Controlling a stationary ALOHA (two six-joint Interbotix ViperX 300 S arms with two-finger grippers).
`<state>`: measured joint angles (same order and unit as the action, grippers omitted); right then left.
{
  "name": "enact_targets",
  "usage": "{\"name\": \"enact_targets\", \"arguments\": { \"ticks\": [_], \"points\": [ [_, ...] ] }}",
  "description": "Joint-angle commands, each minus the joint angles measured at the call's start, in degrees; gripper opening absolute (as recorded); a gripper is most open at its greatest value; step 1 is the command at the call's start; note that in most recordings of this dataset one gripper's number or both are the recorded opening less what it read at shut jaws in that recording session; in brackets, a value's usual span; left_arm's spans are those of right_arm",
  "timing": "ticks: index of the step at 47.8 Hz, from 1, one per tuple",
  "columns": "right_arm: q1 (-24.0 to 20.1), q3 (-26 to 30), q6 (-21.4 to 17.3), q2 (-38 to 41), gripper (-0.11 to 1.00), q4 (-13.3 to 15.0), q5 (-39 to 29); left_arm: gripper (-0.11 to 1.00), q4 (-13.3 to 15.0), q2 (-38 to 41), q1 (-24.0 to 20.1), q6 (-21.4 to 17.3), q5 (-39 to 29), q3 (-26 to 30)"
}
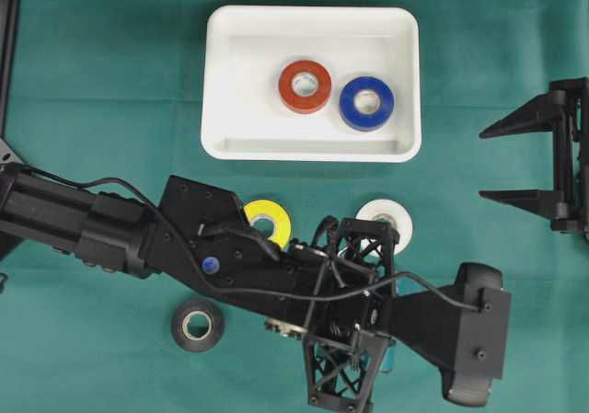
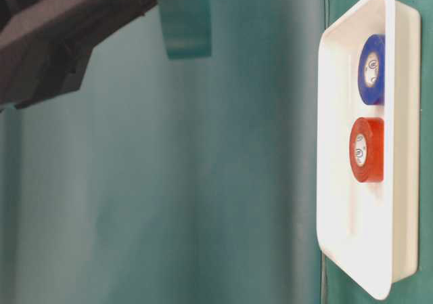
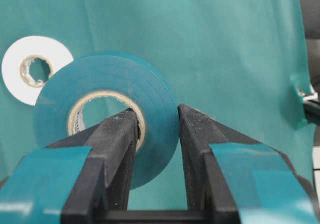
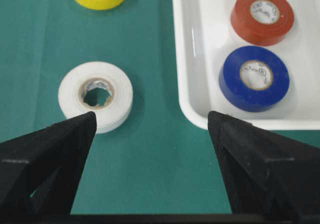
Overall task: Pick up the tape from a random location and place it into the white case.
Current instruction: 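Lower the left gripper and pinch the teal roll's rim, then lift the teal roll and carry it over the tray with the left gripper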
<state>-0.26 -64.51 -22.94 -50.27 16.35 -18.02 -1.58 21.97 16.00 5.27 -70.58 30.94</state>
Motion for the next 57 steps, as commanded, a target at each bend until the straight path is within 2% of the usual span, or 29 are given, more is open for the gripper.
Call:
{"name": "enact_targets", "arguments": {
  "ticks": [1, 29, 40, 57],
  "points": [
    [0.1, 1.2, 0.0, 0.1, 0.88, 0.2, 0.4, 0.19, -0.2, -3.3, 0.2, 0.0, 0.3, 1.3],
    [0.1, 1.1, 0.0, 0.1, 0.88, 0.1, 0.4, 0.19, -0.1, -4.7, 1.3, 0.2, 0.3, -0.4],
    [0.1, 1.2, -0.1, 0.1, 0.88, 0.2, 0.4, 0.19, -0.2, -7.7, 2.1, 0.4, 0.6, -5.7],
    [0.1, 1.4, -0.1, 0.1, 0.88, 0.1, 0.4, 0.19, -0.2, -16.9, 3.0, 0.6, 6.6, -20.0]
  ]
}}
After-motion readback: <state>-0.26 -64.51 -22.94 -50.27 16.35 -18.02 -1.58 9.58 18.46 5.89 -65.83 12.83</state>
